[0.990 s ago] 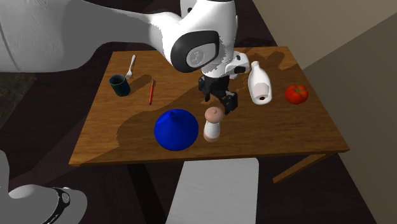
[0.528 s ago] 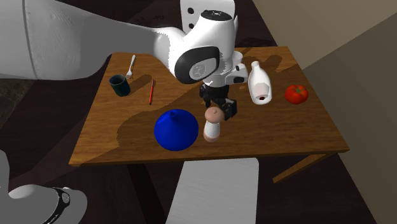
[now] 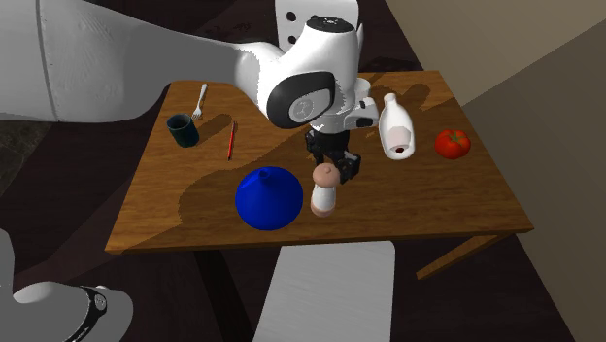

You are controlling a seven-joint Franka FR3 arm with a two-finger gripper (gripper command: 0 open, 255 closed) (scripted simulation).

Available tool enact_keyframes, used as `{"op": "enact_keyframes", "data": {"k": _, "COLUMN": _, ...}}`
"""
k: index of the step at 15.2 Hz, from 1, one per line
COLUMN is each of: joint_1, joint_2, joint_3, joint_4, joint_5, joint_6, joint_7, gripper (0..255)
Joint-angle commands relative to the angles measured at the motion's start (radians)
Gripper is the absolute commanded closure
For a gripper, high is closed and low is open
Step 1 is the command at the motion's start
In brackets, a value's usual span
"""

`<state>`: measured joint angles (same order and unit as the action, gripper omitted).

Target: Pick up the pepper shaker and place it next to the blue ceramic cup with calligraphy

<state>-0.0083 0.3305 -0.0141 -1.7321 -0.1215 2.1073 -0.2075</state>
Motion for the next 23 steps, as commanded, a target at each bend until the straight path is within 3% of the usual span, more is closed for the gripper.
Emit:
{"op": "enact_keyframes", "data": {"k": 1, "joint_1": 0.000, "joint_2": 0.000, "joint_3": 0.000, "joint_4": 0.000, "joint_5": 0.000, "joint_6": 0.000, "joint_7": 0.000, "gripper": 255}}
{"op": "enact_keyframes", "data": {"k": 8, "joint_1": 0.000, "joint_2": 0.000, "joint_3": 0.000, "joint_4": 0.000, "joint_5": 0.000, "joint_6": 0.000, "joint_7": 0.000, "gripper": 255}}
{"op": "enact_keyframes", "data": {"k": 23, "joint_1": 0.001, "joint_2": -0.049, "joint_3": 0.002, "joint_4": 0.133, "joint_5": 0.009, "joint_6": -0.182, "joint_7": -0.020, "gripper": 255}}
